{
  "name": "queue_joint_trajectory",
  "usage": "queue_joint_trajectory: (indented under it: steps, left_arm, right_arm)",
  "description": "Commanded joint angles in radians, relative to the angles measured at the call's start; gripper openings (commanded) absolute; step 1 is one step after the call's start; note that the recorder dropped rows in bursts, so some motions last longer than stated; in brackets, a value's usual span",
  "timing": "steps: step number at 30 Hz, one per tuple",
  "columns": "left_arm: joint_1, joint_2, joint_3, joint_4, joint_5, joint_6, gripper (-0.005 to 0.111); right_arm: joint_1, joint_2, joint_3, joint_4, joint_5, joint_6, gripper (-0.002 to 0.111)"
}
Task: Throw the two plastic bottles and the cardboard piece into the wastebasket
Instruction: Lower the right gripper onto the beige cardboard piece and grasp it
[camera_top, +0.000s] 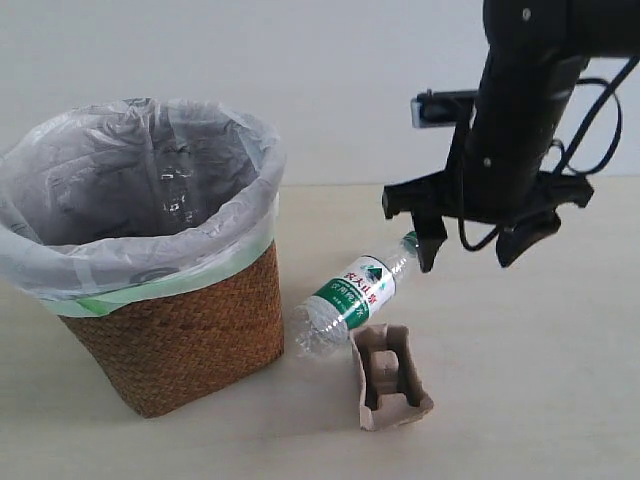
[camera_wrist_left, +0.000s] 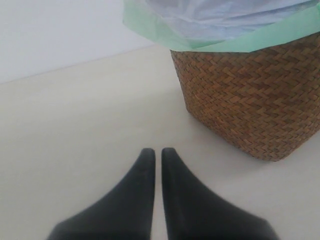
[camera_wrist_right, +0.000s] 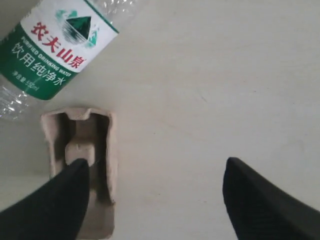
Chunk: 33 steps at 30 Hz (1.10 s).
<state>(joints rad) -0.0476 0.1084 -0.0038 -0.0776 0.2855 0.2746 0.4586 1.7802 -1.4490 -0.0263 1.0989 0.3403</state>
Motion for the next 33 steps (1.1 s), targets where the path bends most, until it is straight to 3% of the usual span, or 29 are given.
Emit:
queue_joint_trajectory:
  steps: [1,12,33]
  left_arm:
    - [0.003,-0.002,0.004,-0.008,-0.008,-0.009,0.004]
    - [0.003,-0.002,0.004,-0.008,-0.008,-0.009,0.004]
    - [0.003,-0.002,0.004,-0.008,-0.008,-0.009,0.004]
  right_arm:
    - [0.033,-0.012,0.115,0.039,-0.14,-0.01,0.066]
    - [0.17,-0.008,0.162,0.047,-0.269,0.059,0.066]
    - [0.169,0.207,0.162,0.021,-0.387,0.068,0.066]
